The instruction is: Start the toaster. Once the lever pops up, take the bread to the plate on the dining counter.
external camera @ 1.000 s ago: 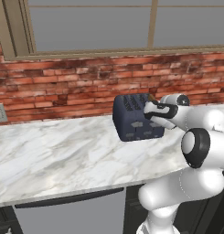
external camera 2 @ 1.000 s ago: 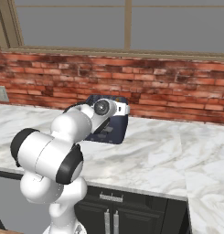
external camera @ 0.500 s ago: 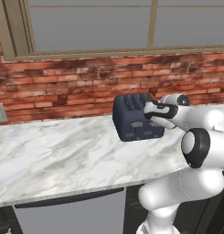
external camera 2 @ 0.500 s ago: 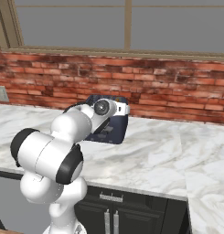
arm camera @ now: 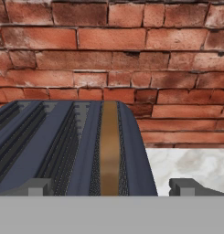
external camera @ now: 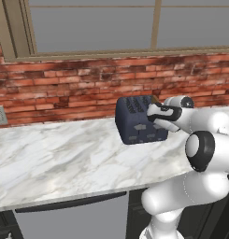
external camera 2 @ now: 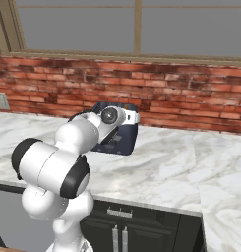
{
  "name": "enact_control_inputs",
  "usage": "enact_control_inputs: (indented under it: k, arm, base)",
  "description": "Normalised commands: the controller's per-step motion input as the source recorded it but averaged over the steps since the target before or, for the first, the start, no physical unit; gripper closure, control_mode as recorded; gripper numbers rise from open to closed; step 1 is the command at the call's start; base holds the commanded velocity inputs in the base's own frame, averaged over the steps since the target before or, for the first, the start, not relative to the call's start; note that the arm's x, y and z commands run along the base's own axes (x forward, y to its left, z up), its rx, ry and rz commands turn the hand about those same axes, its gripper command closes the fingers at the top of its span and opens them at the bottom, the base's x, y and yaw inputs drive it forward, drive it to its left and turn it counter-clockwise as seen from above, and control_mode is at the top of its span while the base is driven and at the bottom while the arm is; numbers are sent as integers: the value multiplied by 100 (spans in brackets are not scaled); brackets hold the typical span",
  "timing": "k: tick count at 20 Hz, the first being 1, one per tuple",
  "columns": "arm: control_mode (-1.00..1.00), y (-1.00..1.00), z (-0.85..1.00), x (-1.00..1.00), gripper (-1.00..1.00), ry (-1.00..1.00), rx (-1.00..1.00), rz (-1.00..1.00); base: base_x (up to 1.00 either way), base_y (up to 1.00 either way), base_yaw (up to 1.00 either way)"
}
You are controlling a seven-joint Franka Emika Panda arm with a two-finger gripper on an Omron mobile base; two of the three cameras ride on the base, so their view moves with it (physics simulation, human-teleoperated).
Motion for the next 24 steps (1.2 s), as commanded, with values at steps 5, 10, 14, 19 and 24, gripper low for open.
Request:
enact_control_inputs:
  k: [5, 10, 14, 19, 24]
  arm:
    - [-100, 0, 0, 0, -100, 0, 0, 0]
    - [-100, 0, 0, 0, -100, 0, 0, 0]
    - [-100, 0, 0, 0, -100, 0, 0, 0]
    - [-100, 0, 0, 0, -100, 0, 0, 0]
    - [-100, 0, 0, 0, -100, 0, 0, 0]
  base:
    - [0, 0, 0]
    - [0, 0, 0]
    - [0, 0, 0]
    - [0, 0, 0]
    - [0, 0, 0]
